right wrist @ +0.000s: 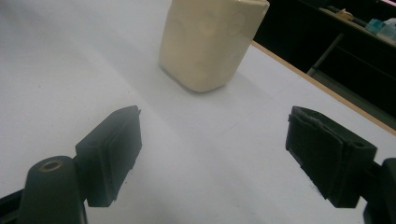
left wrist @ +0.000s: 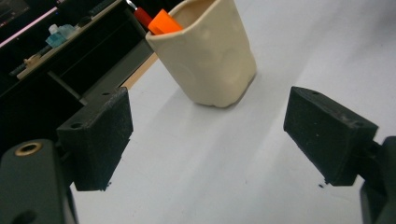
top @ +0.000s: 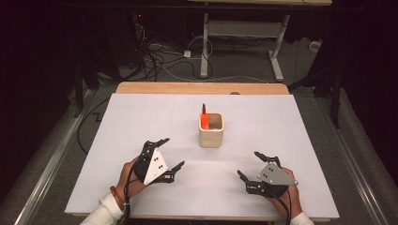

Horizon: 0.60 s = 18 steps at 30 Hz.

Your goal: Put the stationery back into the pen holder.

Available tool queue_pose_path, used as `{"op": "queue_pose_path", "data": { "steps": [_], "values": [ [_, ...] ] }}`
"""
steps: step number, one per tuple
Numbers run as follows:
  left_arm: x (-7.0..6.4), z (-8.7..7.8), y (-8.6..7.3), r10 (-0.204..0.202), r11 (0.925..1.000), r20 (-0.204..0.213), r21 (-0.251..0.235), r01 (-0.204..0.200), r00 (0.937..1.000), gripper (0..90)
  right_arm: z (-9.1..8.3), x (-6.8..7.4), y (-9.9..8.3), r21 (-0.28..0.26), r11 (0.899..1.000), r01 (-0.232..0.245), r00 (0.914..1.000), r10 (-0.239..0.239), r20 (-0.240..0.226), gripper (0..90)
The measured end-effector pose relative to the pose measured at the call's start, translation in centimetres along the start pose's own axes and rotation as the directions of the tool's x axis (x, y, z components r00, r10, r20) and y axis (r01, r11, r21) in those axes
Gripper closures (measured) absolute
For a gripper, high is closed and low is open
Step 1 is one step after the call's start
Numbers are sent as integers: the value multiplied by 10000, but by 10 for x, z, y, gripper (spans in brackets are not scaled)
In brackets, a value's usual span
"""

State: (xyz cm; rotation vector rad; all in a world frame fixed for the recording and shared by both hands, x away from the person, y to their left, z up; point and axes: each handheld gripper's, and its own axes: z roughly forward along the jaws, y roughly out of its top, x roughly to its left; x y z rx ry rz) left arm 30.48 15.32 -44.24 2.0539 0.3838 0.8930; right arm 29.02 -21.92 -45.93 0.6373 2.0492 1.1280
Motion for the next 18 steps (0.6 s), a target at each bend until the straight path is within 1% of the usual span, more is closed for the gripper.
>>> {"op": "queue_pose_path", "data": {
  "steps": [3, 5, 7, 8, 10, 12, 14, 18],
  "values": [
    [-1, -1, -6, -102, 9999, 12, 131, 102, 9999, 150, 0, 0, 0, 12, 10000, -51, 10000, 51, -7, 182],
    [-3, -4, -10, -101, 9999, -199, 98, 103, 9998, 152, 0, 0, 0, 14, 10000, -28, 10000, 28, 3, 182],
    [-3, -6, -14, -304, 9994, -161, 174, 307, 9994, 152, 0, 0, 0, 10, 10000, -7, 10000, 7, 4, 182],
    [-3, -7, -16, -317, 9992, -182, 224, 321, 9993, 150, 0, 0, 0, 0, 10000, 0, 10000, 0, 12, 182],
    [-4, -8, -21, -386, 9985, -76, 387, 389, 9992, 150, -1, 0, 0, -16, 10000, -35, 10000, 35, 19, 182],
    [-6, -9, -25, -392, 9982, -67, 458, 395, 9992, 150, -1, 0, 0, -7, 10000, -27, 10000, 27, 26, 182],
    [-6, -10, -29, -517, 9971, 27, 553, 515, 9987, 150, -1, 0, 0, -7, 10000, -16, 10000, 16, 21, 182],
    [-8, -11, -36, -602, 9954, 167, 751, 588, 9980, 150, 0, 0, 0, 23, 10000, 9, 10000, -9, 26, 182]
  ]
}}
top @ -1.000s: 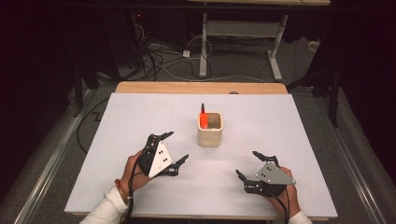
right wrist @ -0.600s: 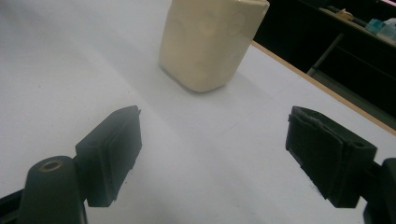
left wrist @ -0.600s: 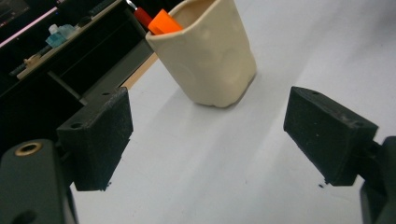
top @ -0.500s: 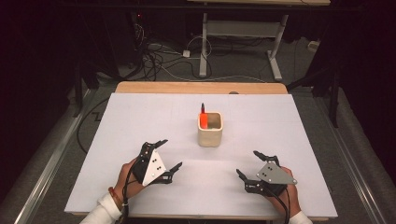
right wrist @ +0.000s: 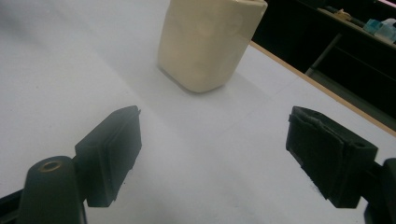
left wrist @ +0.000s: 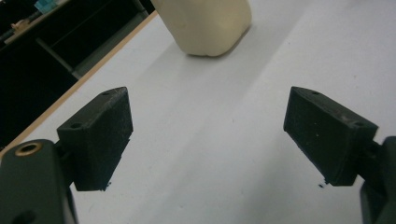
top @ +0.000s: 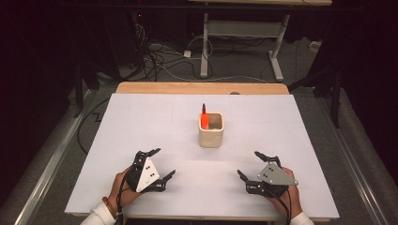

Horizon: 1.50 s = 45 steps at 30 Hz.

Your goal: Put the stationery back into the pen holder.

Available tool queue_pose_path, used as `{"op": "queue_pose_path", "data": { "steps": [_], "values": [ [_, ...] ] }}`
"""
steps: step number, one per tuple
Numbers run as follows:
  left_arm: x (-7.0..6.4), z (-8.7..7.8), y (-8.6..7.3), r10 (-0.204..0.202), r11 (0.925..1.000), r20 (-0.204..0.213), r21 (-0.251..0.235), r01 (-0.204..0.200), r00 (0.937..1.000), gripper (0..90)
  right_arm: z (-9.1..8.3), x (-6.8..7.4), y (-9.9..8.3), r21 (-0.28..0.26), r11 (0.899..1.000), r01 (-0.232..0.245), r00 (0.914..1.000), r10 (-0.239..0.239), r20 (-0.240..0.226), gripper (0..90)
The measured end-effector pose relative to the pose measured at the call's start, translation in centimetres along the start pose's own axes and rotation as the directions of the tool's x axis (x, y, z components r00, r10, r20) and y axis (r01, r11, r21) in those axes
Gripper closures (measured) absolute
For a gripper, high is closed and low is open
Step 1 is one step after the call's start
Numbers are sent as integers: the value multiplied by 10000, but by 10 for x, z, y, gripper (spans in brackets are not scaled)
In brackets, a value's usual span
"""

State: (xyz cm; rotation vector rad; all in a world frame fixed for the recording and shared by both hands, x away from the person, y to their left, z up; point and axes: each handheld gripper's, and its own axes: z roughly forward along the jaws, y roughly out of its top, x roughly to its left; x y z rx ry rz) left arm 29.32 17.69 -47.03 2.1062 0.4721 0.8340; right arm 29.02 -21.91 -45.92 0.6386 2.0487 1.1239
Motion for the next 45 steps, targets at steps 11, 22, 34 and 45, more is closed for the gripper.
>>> {"op": "queue_pose_path", "data": {
  "steps": [11, 22, 34, 45],
  "values": [
    [0, -6, -19, -461, 9975, 306, 556, 444, 9985, 150, 0, -3, -2, 43, 9999, -113, 9999, 113, 102, 182],
    [1, -26, -33, -928, 9921, -172, 836, 939, 9955, 150, 2, -3, -4, 180, 9998, -110, 9999, 107, 121, 181],
    [5, -24, -28, -847, 9939, 94, 718, 838, 9964, 150, 0, 0, -3, 127, 9999, -16, 10000, 15, 99, 181],
    [8, -26, -28, -1108, 9916, 131, 689, 1096, 9938, 150, 1, 3, -2, 114, 9999, 49, 9999, -50, 94, 182]
  ]
}}
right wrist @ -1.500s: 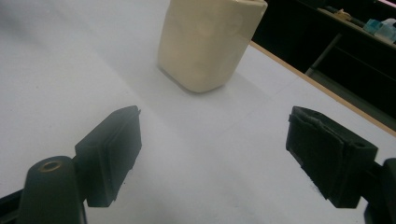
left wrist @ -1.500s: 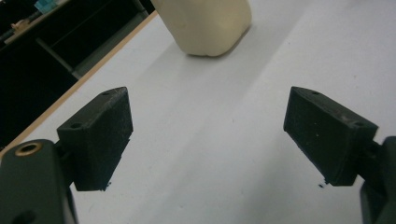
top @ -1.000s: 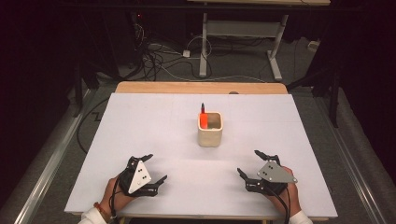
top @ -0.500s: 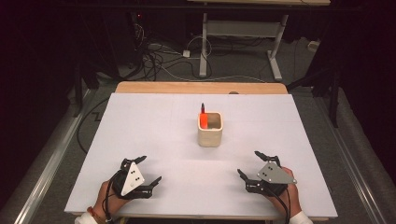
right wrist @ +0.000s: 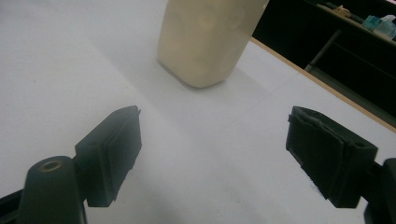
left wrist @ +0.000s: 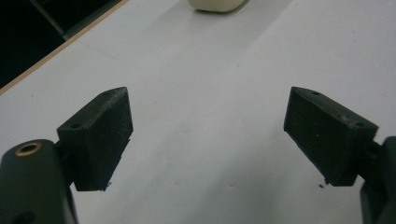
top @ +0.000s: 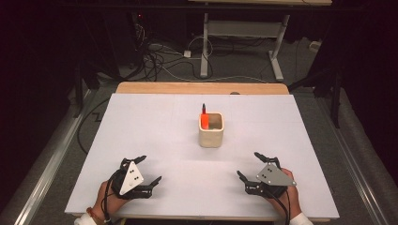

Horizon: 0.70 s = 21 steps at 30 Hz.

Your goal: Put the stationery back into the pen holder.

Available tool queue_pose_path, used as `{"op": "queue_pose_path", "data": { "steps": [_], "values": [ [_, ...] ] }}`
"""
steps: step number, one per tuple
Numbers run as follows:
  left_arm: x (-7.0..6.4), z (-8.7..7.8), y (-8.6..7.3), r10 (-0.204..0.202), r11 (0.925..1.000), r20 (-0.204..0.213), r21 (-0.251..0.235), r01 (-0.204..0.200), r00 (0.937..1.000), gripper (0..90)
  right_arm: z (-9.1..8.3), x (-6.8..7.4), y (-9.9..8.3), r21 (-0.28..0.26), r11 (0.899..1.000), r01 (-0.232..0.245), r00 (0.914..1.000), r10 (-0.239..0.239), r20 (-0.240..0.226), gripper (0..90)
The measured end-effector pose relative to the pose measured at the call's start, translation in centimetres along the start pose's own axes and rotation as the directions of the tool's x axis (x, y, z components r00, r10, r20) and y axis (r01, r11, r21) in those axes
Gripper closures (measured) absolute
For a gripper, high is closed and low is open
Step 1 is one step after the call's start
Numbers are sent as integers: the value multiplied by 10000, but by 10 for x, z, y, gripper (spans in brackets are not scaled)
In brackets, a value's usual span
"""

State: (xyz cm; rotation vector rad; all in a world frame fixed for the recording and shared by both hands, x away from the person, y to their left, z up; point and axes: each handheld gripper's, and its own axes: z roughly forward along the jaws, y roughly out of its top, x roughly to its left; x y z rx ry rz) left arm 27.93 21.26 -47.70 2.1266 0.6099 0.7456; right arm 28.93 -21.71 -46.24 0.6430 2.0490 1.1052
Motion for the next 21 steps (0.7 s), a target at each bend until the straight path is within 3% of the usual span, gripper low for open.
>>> {"op": "queue_pose_path", "data": {
  "steps": [7, 21],
  "values": [
    [0, 0, 1, 82, 10000, -183, 40, -81, 9998, 150, 0, -1, 0, -19, 10000, 4, 10000, -4, -5, 182],
    [4, 4, 2, -37, 10000, -144, 62, 38, 9999, 150, 2, -7, -4, 97, 9998, -195, 9997, 194, 119, 181]
  ]
}}
